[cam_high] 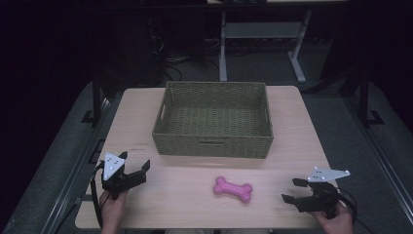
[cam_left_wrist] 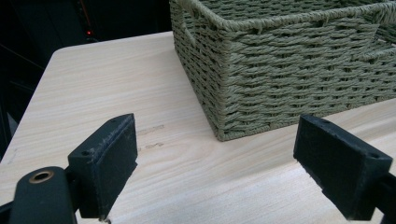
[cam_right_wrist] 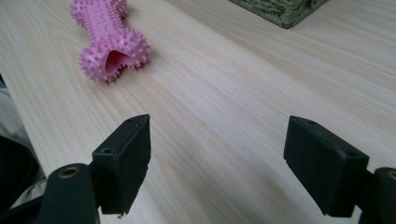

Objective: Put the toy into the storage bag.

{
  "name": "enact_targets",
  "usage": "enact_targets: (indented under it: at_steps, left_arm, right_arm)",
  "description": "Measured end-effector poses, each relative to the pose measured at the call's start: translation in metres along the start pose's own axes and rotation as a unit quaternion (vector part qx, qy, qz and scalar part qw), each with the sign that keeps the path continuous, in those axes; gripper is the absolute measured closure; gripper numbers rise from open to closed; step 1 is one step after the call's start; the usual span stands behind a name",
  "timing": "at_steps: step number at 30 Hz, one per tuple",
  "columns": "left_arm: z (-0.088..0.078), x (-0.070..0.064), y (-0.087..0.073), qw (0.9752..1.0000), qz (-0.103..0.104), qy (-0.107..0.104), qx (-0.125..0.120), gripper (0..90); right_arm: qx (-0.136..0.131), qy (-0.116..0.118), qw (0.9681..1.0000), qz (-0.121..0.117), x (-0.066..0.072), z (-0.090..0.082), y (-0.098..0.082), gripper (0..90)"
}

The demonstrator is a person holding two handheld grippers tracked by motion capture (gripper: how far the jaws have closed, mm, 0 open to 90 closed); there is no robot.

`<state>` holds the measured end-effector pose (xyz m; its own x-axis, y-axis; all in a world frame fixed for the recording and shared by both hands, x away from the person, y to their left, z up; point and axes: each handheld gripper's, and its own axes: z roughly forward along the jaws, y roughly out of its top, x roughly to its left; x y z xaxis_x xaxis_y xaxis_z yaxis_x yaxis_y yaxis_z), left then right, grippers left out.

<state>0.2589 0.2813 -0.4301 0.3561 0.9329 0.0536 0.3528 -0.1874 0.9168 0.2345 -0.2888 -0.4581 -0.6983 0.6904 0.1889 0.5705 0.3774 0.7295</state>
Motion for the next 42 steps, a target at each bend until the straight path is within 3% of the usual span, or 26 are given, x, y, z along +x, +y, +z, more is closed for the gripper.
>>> enact_targets:
  at_steps: [6, 12, 18, 21, 28, 33, 42]
  left_arm:
    - [0.001, 0.002, 0.000, 1.0000, -0.005, 0.002, 0.003, 13.0]
    - [0.000, 0.004, 0.000, 1.0000, -0.003, 0.000, 0.001, 13.0]
    - [-0.002, 0.002, -0.001, 1.0000, 0.001, 0.001, 0.000, 13.0]
    - [-0.003, 0.000, 0.000, 0.9999, 0.010, 0.003, -0.002, 13.0]
    - [-0.004, 0.002, 0.000, 1.0000, 0.005, 0.005, -0.002, 13.0]
    - [-0.003, 0.003, 0.000, 1.0000, 0.002, 0.005, -0.002, 13.0]
    - [-0.004, 0.002, 0.001, 0.9999, 0.004, 0.008, -0.005, 13.0]
  right_arm:
    - [-0.007, 0.008, 0.9999, -0.001, -0.004, 0.002, 0.004, 22.3]
    - [-0.006, 0.003, 0.9998, -0.019, 0.004, 0.002, 0.015, 21.7]
    - [-0.007, 0.013, 0.9996, -0.023, 0.007, 0.003, 0.025, 21.7]
    - [0.004, 0.018, 0.9991, -0.037, 0.013, 0.006, 0.035, 21.3]
    - [0.021, 0.027, 0.9976, -0.061, 0.020, 0.011, 0.050, 20.8]
    - [0.016, 0.034, 0.9972, -0.064, 0.025, 0.011, 0.059, 17.6]
    - [0.034, 0.046, 0.9951, -0.080, 0.035, 0.016, 0.074, 15.2]
